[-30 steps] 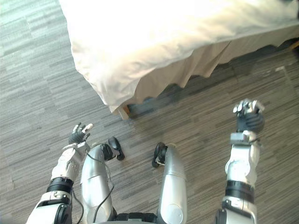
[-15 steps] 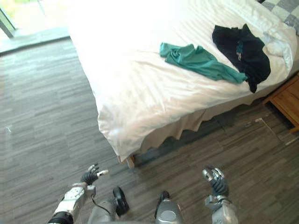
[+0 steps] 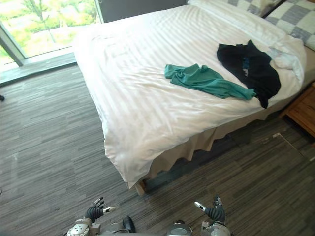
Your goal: Tidy the bed and pick cloth on bed and put in laundry
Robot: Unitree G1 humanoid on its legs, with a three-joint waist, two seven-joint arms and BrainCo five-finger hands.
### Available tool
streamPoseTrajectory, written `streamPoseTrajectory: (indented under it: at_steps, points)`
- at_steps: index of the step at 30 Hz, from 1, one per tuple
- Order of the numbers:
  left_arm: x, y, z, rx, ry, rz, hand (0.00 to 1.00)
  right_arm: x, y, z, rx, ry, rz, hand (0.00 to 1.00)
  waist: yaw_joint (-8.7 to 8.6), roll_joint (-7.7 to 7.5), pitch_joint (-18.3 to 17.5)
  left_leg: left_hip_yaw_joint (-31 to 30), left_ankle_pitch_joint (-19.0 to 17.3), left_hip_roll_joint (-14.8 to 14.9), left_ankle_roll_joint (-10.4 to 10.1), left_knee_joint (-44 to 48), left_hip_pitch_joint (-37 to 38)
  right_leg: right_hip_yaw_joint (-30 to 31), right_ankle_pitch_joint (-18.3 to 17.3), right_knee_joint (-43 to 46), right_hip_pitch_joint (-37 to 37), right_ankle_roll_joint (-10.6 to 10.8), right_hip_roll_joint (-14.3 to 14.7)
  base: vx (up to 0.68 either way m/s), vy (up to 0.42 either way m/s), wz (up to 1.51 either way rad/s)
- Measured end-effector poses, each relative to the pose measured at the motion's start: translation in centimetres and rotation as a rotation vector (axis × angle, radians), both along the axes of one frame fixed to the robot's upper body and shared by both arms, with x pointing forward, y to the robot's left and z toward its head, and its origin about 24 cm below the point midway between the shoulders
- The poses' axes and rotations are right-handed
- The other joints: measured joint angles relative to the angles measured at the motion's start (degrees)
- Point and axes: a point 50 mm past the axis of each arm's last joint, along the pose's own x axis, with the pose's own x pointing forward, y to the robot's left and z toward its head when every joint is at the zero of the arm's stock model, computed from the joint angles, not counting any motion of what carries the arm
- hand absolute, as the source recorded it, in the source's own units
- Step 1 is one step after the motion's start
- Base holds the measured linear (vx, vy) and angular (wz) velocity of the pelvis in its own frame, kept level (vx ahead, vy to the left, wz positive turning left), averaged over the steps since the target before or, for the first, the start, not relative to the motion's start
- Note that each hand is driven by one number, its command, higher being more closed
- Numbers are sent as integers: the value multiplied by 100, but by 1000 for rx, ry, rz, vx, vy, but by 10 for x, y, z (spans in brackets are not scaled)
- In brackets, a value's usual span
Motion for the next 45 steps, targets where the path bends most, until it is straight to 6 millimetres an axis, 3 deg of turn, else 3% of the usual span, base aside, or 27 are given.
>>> streamPoseTrajectory:
  at_steps: [1, 3, 4, 6, 9, 11, 13, 15, 16, 18, 21, 22, 23, 24, 25, 27, 29, 31, 34, 37, 40, 43, 45]
  points:
    - [-4, 0, -1, -1, 3, 11, 0, 1, -1, 0, -2, -2, 2, 0, 57, 50, -23, -103, -162, 28, -147, 9, 40, 197, 14, -21, -50, 40, 68, -70, 103, -193]
    - [-19, 3, -5, 2, 40, 53, 0, -6, 7, -3, 48, 6, -2, 0, 59, 24, -112, 114, -583, -31, -90, 140, 170, 1041, 76, -332, -77, 0, 218, -51, 144, -165]
    - [-22, 4, -5, 4, 47, 54, 0, -8, 8, -4, 58, 10, -4, 0, 59, 57, -189, 193, -595, -14, -80, 121, 176, 1080, 138, -349, -67, -29, 229, 3, 115, -119]
    - [-25, 13, -5, 29, 61, 43, 0, -32, 12, -10, 85, 59, -49, 0, -49, -144, -242, 477, -593, -107, -87, -33, 358, 1253, 359, -283, -190, 28, 172, 33, 80, -71]
    - [-24, 11, -7, 36, 86, 5, 0, -44, 11, -12, 94, 79, -80, 0, -93, -194, -317, 534, -513, -224, -122, -336, 606, 1480, 434, -337, -254, 67, 224, 65, 54, -54]
    - [-18, 7, -7, 30, 85, -26, 0, -47, 12, -12, 99, 83, -85, 0, -101, -144, -312, 673, -482, -221, -104, -456, 746, 1549, 465, -332, -305, 95, 264, 131, 23, -50]
    - [-13, 0, -8, 6, 87, -33, 0, -41, 14, -12, 110, 67, -73, 0, -75, -22, -290, 956, -444, -130, -49, -520, 857, 1214, 506, -72, -521, 35, 407, 136, 9, -78]
    - [-9, -6, -9, -12, 103, -28, 0, -26, 15, -8, 114, 9, -48, 0, -98, 69, -248, 1346, -440, -71, -40, -529, 962, 228, 336, 689, -950, -268, 472, 78, -24, -91]
    - [-6, -8, -9, -19, 100, -28, 0, -25, 14, -7, 114, 5, -45, 0, -110, 74, -209, 1387, -440, -73, -40, -529, 993, 103, 305, 826, -995, -316, 470, -6, -30, -74]
    - [2, -14, -8, -24, 88, -28, 0, -24, 16, -7, 117, 6, -39, 0, -189, 27, -144, 1470, -458, -121, -8, -520, 1103, -92, 263, 1166, -1150, -379, 469, -29, -17, -62]
    - [13, -18, -6, -33, 73, -36, 0, -22, 20, -8, 125, 4, -30, 0, -235, -172, -34, 1682, -541, -203, 121, -414, 1085, -26, 307, 1074, -1250, -386, 467, -76, -29, -62]
    - [15, -19, -5, -36, 73, -34, 0, -17, 19, -8, 125, -1, -29, 0, -296, -120, 35, 1913, -635, -85, 98, -432, 1043, -291, 75, 1233, -1357, -604, 433, -106, -62, -42]
    - [15, -20, -6, -41, 77, -31, 0, -18, 19, -8, 126, 3, -33, 0, -298, -141, 50, 1944, -648, -80, 82, -436, 1051, -427, -125, 1635, -1456, -689, 340, -108, -87, -39]
    - [14, -20, -6, -44, 84, -29, 0, -22, 17, -9, 126, 14, -38, 0, -303, -172, 53, 2036, -657, -92, 67, -401, 1103, -688, -506, 2424, -1538, -723, 163, 19, -45, -39]
    - [12, -18, -6, -39, 87, -24, 0, -29, 16, -10, 127, 31, -42, 0, -314, -186, 47, 2124, -684, -146, 9, -377, 1276, -841, -670, 2533, -1424, -630, 168, 38, -38, -93]
    - [9, -15, -8, -39, 109, -3, 0, -25, 13, -8, 128, 18, -22, 0, -221, -102, 42, 2243, -701, -121, -8, -238, 1309, -725, -611, 1958, -1161, -663, 430, 15, -40, -96]
    - [8, -19, -9, -48, 113, -8, 0, -28, 14, -10, 144, 35, -13, 0, -257, 9, 6, 2171, -573, -12, 141, -1, 1115, -525, -197, 1063, -906, -619, 625, -59, -88, -59]
    - [9, -25, -9, -62, 112, -10, 0, -31, 12, -11, 147, 46, -30, 0, -265, 102, -48, 2076, -538, 28, 117, -146, 1145, -423, 131, 402, -703, -674, 815, -38, -60, -53]
    - [8, -25, -10, -76, 124, 1, 0, -29, 15, -12, 173, 42, -38, 0, -246, 111, -45, 2263, -610, 185, -21, -356, 1250, -546, 220, 23, -643, -690, 1032, -53, -41, -39]
    - [9, -21, -9, -71, 124, 3, 0, -30, 18, -13, 200, 37, -35, 0, -218, 4, 2, 2477, -756, 303, -242, -375, 1274, -603, 546, -448, -443, -739, 1198, -77, -57, -38]
    - [4, -20, -11, -76, 142, 31, 0, -32, 16, -14, 251, 41, -33, 0, -229, 83, 33, 2648, -807, 353, -356, -233, 1457, -508, 743, -628, -265, -824, 1261, 16, -3, -35]
    - [1, -19, -13, -103, 145, 92, 0, -38, 18, -17, 305, 91, 6, 0, -222, 65, 26, 2068, -689, 319, -164, 581, 1196, -147, 747, -622, -226, -841, 1174, 83, 3, -49]
    - [-2, -21, -14, -122, 147, 121, 0, -42, 14, -19, 306, 122, 0, 0, -167, 139, 56, 1538, -771, 175, 63, 824, 1080, 170, 751, -618, -222, -840, 1101, 85, 37, -70]
